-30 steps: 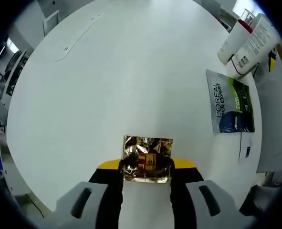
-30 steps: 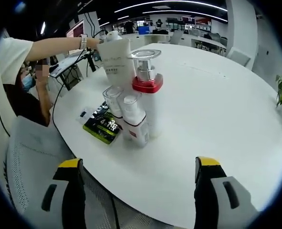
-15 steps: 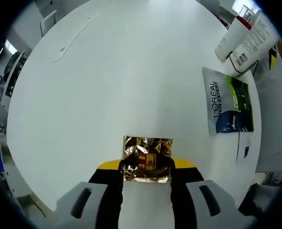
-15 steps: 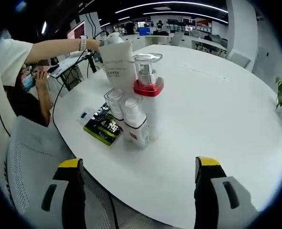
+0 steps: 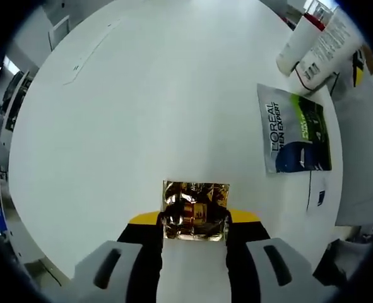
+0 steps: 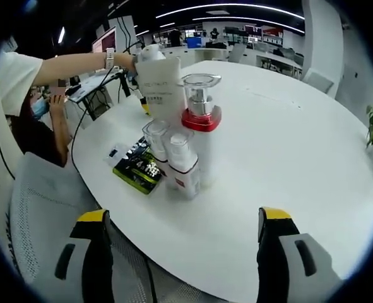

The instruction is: Arrange the skincare products in the storage area until every visible bottle or jar stands upright without overlapping.

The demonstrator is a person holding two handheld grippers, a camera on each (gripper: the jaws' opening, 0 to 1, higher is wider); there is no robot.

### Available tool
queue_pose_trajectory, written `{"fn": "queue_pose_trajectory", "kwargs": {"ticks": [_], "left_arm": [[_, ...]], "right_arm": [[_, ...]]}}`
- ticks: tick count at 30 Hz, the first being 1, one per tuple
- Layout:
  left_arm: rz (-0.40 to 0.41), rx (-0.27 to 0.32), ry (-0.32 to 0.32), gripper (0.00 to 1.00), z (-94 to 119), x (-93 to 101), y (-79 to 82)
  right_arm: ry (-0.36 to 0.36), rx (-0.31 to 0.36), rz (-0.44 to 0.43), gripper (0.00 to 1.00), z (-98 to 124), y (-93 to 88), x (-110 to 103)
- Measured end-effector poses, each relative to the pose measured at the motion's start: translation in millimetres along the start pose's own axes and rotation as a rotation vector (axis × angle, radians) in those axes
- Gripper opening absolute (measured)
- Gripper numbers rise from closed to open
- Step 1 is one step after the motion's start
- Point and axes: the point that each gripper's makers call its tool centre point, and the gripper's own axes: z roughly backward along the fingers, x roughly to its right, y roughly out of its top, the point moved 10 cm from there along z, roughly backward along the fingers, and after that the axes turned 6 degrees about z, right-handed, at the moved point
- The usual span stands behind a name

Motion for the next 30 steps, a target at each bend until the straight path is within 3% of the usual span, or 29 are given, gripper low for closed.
{"fn": "queue_pose_trajectory", "kwargs": {"ticks": [30], "left_arm": [[0.005, -0.017, -0.001, 0.39, 3, 34.4, -17.1]], "right_arm": [[0.006, 0.029, 0.029, 0.98, 5, 4.8, -8]]}}
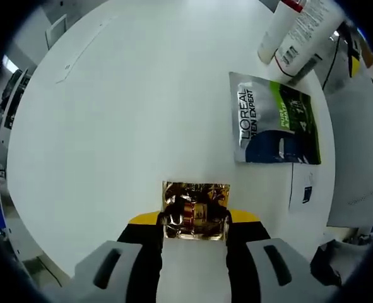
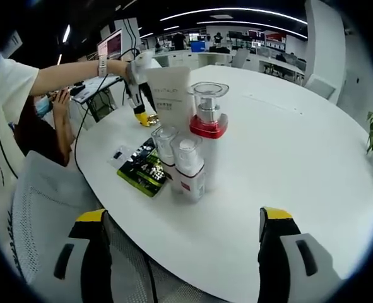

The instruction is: Arrange the skincare products in the storage area until every visible bottle or jar stands upright without overlapping.

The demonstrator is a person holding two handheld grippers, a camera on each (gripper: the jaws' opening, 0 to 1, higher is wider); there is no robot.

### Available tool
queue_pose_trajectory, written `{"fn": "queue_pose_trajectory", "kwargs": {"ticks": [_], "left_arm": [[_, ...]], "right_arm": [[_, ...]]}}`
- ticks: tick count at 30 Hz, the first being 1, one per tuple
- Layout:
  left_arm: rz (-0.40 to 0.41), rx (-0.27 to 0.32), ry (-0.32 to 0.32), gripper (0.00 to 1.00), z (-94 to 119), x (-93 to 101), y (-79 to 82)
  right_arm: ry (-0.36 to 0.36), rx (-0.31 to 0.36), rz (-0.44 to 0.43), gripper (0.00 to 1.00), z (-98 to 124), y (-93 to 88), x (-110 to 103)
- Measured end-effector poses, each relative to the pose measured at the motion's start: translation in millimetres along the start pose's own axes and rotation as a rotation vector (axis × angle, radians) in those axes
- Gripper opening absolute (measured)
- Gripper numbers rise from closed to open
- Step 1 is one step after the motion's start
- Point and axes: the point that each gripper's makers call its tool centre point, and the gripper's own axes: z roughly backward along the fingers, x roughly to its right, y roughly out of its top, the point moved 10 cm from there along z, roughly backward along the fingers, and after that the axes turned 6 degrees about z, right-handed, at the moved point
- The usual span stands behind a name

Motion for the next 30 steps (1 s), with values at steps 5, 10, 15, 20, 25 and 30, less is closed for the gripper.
{"fn": "queue_pose_trajectory", "kwargs": {"ticks": [5, 10, 15, 20, 25, 30], "left_arm": [[0.004, 0.000, -0.001, 0.39, 1, 8.7, -1.8], [0.006, 0.000, -0.004, 0.39, 3, 17.1, -2.3], [0.010, 0.006, -0.004, 0.39, 4, 22.5, -3.4], [0.016, 0.002, 0.002, 0.39, 6, 29.1, -2.8], [0.029, 0.015, -0.002, 0.39, 7, 39.4, -2.3], [0.022, 0.012, 0.002, 0.39, 7, 47.8, 1.6]], "right_arm": [[0.002, 0.000, 0.004, 0.98, 1, -0.2, -1], [0.001, 0.000, 0.005, 0.98, 2, -0.8, -2], [-0.001, -0.001, 0.010, 0.99, 4, -1.0, -3], [0.000, 0.001, 0.015, 0.99, 4, -0.4, -4], [0.001, 0.000, 0.021, 0.99, 5, 0.1, -5], [0.002, 0.001, 0.024, 0.99, 6, 0.3, -5]]}}
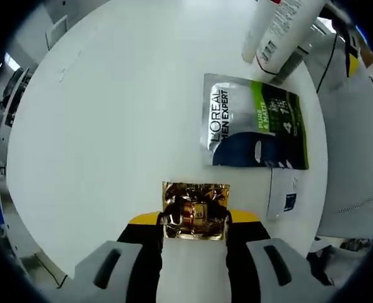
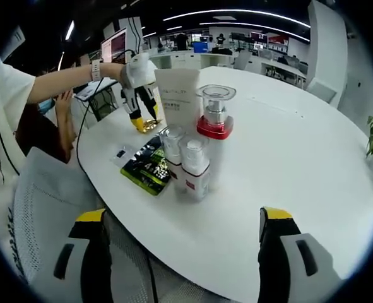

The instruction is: Arrange the skincare products in the storage area until every visible bottle or jar stands upright without overlapping.

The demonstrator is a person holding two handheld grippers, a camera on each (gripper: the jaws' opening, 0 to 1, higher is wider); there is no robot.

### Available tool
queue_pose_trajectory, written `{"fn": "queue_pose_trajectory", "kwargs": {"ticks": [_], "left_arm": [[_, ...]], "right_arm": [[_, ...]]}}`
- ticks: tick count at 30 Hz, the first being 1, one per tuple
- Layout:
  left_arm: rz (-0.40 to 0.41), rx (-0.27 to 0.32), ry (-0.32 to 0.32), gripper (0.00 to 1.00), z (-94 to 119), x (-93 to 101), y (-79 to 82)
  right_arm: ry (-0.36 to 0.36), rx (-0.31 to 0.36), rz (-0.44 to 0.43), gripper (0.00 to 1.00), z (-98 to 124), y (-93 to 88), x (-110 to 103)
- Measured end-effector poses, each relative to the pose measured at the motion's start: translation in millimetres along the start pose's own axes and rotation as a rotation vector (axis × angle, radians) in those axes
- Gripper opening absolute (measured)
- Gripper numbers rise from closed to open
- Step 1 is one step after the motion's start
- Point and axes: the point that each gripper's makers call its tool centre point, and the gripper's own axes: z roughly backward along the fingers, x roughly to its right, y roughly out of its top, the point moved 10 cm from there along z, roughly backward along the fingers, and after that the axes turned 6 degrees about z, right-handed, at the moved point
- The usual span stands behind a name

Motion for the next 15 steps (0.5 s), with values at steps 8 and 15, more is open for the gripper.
{"fn": "queue_pose_trajectory", "kwargs": {"ticks": [8, 15], "left_arm": [[-0.004, -0.017, -0.005, 0.39, 3.6, 1.6, -1.0], [-0.008, -0.014, -0.013, 0.39, 2.2, 3.0, -2.0]], "right_arm": [[0.004, 0.005, 0.007, 0.99, 1.3, 1.9, -2.1], [0.005, 0.004, 0.005, 0.98, 2.6, 0.6, -3.1]]}}
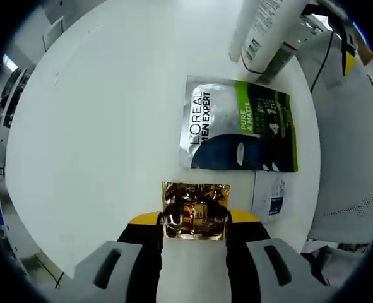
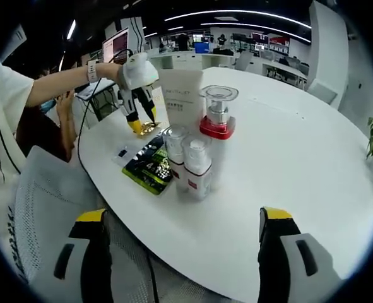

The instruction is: Arrange the skincare products in the storage area until every visible bottle or jar stands upright without overlapping.

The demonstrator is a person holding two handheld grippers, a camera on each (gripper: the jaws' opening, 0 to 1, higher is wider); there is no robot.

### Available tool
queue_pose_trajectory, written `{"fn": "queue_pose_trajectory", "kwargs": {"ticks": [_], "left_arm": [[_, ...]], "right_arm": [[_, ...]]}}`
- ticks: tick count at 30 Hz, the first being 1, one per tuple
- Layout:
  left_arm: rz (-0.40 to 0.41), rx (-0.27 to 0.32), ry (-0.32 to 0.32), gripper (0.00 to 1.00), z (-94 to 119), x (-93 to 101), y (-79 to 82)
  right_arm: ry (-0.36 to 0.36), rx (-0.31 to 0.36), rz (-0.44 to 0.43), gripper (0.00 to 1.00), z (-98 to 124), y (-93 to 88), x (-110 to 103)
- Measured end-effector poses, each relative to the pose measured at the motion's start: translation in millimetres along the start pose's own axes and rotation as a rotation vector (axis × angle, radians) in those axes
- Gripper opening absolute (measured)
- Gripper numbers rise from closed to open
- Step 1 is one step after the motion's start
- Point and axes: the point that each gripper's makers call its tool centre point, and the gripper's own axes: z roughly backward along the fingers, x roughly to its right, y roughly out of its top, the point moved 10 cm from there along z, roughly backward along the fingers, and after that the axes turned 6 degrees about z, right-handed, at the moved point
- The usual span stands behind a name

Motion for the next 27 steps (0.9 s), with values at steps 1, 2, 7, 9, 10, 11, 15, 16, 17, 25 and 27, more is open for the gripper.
{"fn": "queue_pose_trajectory", "kwargs": {"ticks": [1, 2, 7, 9, 10, 11, 15, 16, 17, 25, 27], "left_arm": [[0.003, 0.001, 0.000, 0.39, 0, -0.4, 0.0], [0.005, 0.001, 0.001, 0.39, 1, 7.2, 2.0], [0.004, -0.001, -0.006, 0.39, 4, 27.5, 5.1], [0.004, -0.001, -0.007, 0.39, 3, 29.5, 4.7], [0.005, -0.003, -0.005, 0.39, 3, 29.2, 4.0], [0.006, -0.005, -0.004, 0.39, 2, 28.9, 3.4], [0.018, 0.010, -0.014, 0.39, 0, 29.2, 2.7], [0.021, 0.012, -0.014, 0.39, -1, 29.2, 2.2], [0.020, 0.010, -0.012, 0.39, -2, 29.7, 2.0], [0.003, 0.005, 0.006, 0.39, -6, 32.7, 2.4], [0.005, 0.012, 0.005, 0.39, -7, 32.4, 2.4]], "right_arm": [[0.000, 0.001, 0.000, 0.98, 0, -0.1, 0], [0.001, 0.002, -0.002, 0.99, 0, -0.2, 0], [-0.001, 0.007, -0.001, 0.99, 1, 0.5, 0], [-0.002, 0.010, 0.000, 0.98, 2, 1.2, 0], [-0.003, 0.010, 0.000, 0.98, 2, 1.3, 0], [-0.003, 0.011, 0.000, 0.98, 2, 1.3, -1], [-0.003, 0.008, -0.002, 0.98, 2, -0.6, -1], [-0.003, 0.008, -0.002, 0.98, 3, -1.0, -1], [-0.004, 0.008, -0.003, 0.98, 3, -1.3, -1], [-0.005, 0.006, -0.005, 0.98, 3, -3.3, -2], [-0.006, 0.006, -0.007, 0.98, 3, -3.8, -2]]}}
